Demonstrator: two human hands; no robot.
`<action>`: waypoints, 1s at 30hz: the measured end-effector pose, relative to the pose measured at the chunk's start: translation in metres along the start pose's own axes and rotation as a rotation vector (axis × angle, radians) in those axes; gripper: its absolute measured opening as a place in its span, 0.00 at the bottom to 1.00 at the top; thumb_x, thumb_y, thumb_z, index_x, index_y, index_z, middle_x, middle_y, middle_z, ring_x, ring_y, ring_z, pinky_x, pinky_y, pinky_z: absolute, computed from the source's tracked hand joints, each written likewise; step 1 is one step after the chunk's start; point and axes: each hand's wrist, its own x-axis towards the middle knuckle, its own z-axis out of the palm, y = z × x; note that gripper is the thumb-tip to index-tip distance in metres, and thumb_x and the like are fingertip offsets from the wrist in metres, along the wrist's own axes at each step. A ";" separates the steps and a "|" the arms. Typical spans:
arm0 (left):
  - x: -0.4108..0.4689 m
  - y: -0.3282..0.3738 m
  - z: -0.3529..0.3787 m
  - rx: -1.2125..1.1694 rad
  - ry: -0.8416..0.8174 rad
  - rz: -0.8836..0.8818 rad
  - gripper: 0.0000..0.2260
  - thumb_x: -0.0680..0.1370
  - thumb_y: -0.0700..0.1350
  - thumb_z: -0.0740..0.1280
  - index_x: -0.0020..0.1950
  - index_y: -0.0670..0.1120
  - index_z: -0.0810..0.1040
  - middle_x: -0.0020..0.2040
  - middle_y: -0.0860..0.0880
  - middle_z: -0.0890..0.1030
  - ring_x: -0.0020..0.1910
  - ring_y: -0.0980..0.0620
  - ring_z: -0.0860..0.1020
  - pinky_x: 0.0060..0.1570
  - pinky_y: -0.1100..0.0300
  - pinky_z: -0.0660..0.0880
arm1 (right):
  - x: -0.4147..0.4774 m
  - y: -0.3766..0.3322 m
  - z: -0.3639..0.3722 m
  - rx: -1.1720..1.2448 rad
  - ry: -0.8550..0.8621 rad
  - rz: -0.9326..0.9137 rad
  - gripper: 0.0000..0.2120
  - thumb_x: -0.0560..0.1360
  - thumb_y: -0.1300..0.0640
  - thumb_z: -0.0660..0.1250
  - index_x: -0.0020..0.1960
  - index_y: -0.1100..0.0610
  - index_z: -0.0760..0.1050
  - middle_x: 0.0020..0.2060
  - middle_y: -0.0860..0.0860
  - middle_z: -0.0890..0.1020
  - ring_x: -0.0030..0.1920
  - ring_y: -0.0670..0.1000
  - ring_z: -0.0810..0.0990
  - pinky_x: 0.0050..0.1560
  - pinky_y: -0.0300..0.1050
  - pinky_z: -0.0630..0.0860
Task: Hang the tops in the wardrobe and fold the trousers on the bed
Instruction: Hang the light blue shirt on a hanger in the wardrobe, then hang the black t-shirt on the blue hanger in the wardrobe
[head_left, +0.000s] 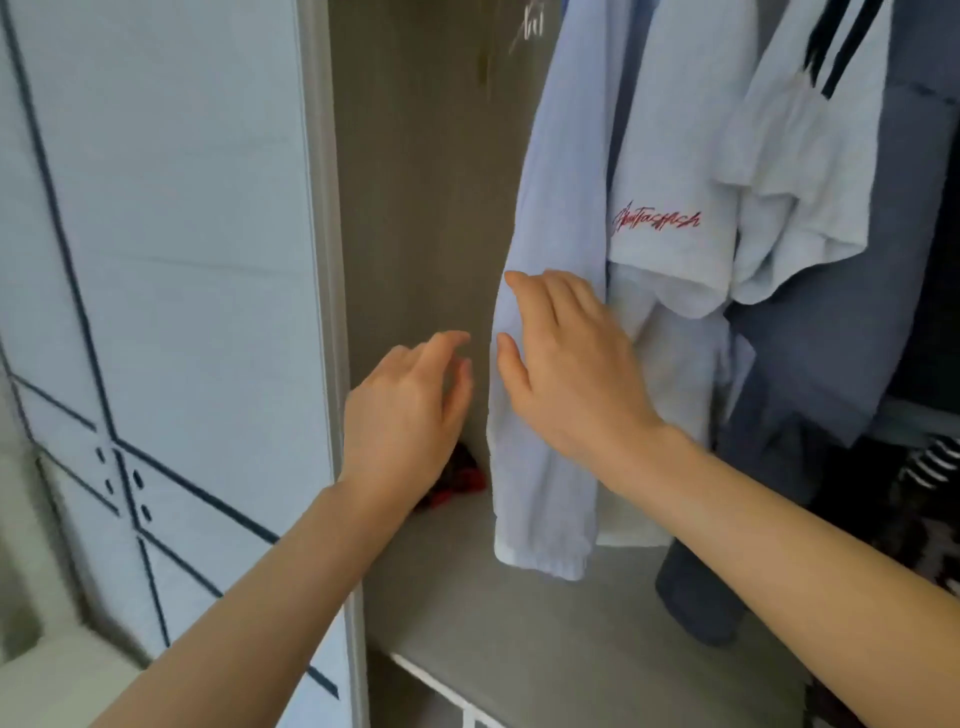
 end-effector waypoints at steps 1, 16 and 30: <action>-0.017 -0.001 -0.006 0.072 -0.006 0.008 0.09 0.80 0.44 0.65 0.57 0.45 0.80 0.38 0.51 0.81 0.35 0.48 0.77 0.29 0.54 0.76 | -0.013 -0.007 0.002 0.050 -0.018 -0.017 0.21 0.76 0.54 0.60 0.66 0.64 0.71 0.56 0.58 0.79 0.61 0.60 0.75 0.58 0.53 0.74; -0.287 -0.033 -0.133 0.674 -0.292 -0.357 0.09 0.80 0.44 0.64 0.53 0.42 0.82 0.36 0.47 0.82 0.36 0.44 0.79 0.35 0.54 0.74 | -0.197 -0.178 0.042 0.638 -0.401 -0.293 0.19 0.76 0.59 0.65 0.65 0.65 0.72 0.52 0.59 0.80 0.54 0.59 0.77 0.55 0.53 0.77; -0.476 -0.145 -0.212 0.825 -0.473 -1.024 0.04 0.76 0.39 0.68 0.41 0.44 0.78 0.28 0.50 0.75 0.29 0.48 0.72 0.29 0.53 0.71 | -0.289 -0.374 0.160 0.784 -0.906 -0.566 0.12 0.74 0.63 0.66 0.57 0.64 0.76 0.49 0.57 0.81 0.53 0.59 0.79 0.55 0.53 0.77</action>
